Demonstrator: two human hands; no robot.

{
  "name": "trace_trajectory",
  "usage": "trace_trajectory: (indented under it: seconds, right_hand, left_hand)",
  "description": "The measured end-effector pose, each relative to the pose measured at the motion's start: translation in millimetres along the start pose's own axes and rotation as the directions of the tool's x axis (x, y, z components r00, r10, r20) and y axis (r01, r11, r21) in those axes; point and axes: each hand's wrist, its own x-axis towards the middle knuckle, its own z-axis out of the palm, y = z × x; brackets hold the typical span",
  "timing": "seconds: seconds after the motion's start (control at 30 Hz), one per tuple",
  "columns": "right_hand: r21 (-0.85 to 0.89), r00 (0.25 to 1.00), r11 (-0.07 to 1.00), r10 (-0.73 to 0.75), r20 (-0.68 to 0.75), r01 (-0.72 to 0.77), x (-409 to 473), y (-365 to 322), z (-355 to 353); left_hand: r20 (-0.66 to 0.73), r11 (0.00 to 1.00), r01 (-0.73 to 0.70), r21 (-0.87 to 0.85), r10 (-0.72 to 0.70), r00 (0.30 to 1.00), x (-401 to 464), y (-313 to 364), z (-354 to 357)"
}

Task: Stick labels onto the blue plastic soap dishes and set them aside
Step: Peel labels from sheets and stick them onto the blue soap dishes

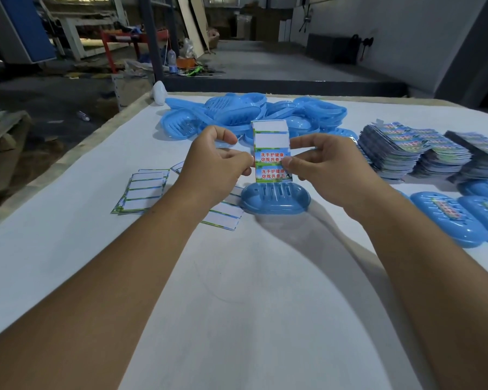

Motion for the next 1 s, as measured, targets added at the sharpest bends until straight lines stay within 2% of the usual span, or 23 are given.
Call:
trace_trajectory:
  seconds: [0.37, 0.43, 0.53, 0.73, 0.87, 1.0]
  right_hand:
    - [-0.033, 1.000, 0.999, 0.002, -0.004, -0.002, -2, -2, 2]
    - [-0.035, 0.999, 0.999, -0.016, -0.044, 0.015, -1, 1, 2]
    - [-0.139, 0.989, 0.988, -0.081, -0.121, 0.064, -1, 2, 4]
    - [-0.164, 0.985, 0.972, -0.171, -0.001, 0.169, -9, -3, 11]
    - [-0.216, 0.978, 0.956, -0.207, -0.026, 0.197, -11, -6, 12]
    - [-0.280, 0.974, 0.937, -0.227, -0.030, 0.210, -14, -8, 15]
  left_hand:
    - [0.001, 0.999, -0.036, 0.018, 0.036, 0.999, -2, 2, 0]
    - [0.006, 0.998, -0.049, 0.029, 0.049, 0.999, -3, 2, -1]
    - [0.028, 0.996, -0.074, 0.039, 0.073, 0.997, -5, 3, -1]
    - [0.069, 0.986, -0.162, 0.035, 0.160, 0.985, -8, 4, 1]
    - [0.069, 0.968, -0.238, 0.084, 0.232, 0.970, -11, 5, 4]
    - [0.072, 0.921, -0.325, 0.214, 0.317, 0.946, -13, 6, 7]
